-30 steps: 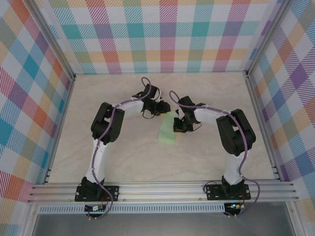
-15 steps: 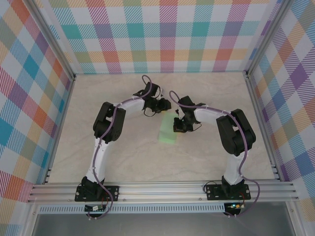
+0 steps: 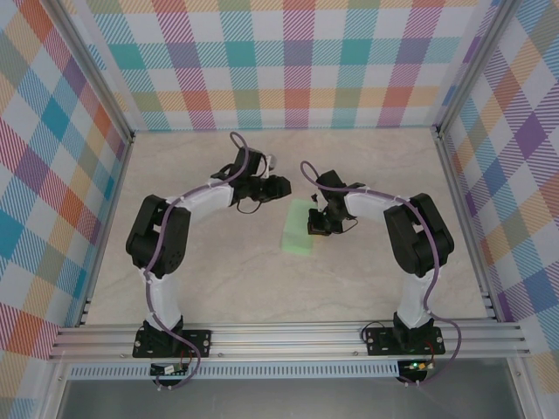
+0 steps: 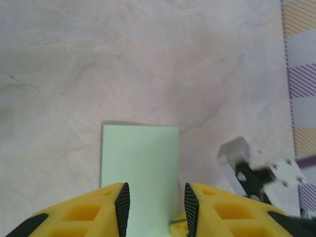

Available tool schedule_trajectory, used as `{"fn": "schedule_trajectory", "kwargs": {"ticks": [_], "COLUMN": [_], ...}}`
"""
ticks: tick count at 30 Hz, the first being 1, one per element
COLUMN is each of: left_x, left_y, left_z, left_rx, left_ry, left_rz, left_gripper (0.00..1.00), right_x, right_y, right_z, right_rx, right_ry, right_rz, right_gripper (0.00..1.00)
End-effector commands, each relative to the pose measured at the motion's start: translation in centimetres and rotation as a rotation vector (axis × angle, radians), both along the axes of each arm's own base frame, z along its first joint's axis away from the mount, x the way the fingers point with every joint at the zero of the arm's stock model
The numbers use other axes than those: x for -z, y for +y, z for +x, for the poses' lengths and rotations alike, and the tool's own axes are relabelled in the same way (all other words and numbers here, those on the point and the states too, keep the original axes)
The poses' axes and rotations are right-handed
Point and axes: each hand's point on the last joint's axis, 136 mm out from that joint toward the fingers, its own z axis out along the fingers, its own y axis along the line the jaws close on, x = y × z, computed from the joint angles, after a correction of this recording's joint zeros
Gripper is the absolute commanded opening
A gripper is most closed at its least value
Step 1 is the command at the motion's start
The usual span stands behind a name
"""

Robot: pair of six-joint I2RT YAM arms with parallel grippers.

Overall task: Fold a paper plane with a square sheet of paper (fold left side to right side)
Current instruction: Hold the square sheet of paper at the center of the table.

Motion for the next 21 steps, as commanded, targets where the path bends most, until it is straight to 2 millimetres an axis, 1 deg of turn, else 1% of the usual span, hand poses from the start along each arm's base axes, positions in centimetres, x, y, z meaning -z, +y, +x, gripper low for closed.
{"fn": "schedule_trajectory", "kwargs": {"ticks": [1, 4, 8, 13, 17, 19, 21], "left_x": [2.0, 3.6, 5.7, 7.7, 8.9, 9.4, 9.8], "left_y": [-2.5, -3.4, -3.9, -3.4, -2.8, -2.6, -2.4], "left_z": [-2.9, -3.9, -4.5, -5.5, -6.4, -6.8, -7.2], "left_rx": [0.085, 0.103, 0.101, 0.1, 0.1, 0.099, 0.101], "left_ry": [0.049, 0.074, 0.111, 0.142, 0.159, 0.169, 0.178], "left_rz": [-0.029, -0.018, -0.004, 0.04, 0.074, 0.083, 0.092], "left_gripper": [0.36, 0.36, 0.35, 0.35, 0.35, 0.35, 0.35], "right_x": [4.0, 3.9, 3.8, 3.6, 3.1, 2.7, 1.9], "right_y": [-3.2, -3.1, -2.8, -2.4, -1.8, -1.4, -0.9], "right_z": [-3.3, -3.4, -3.3, -3.2, -2.9, -2.6, -2.1], "right_rx": [-0.018, -0.019, -0.017, -0.014, -0.016, -0.02, -0.024], "right_ry": [0.135, 0.134, 0.134, 0.127, 0.111, 0.098, 0.076], "right_rz": [-0.169, -0.164, -0.149, -0.125, -0.093, -0.07, -0.04], "right_gripper": [0.06, 0.06, 0.06, 0.06, 0.06, 0.06, 0.06]}}
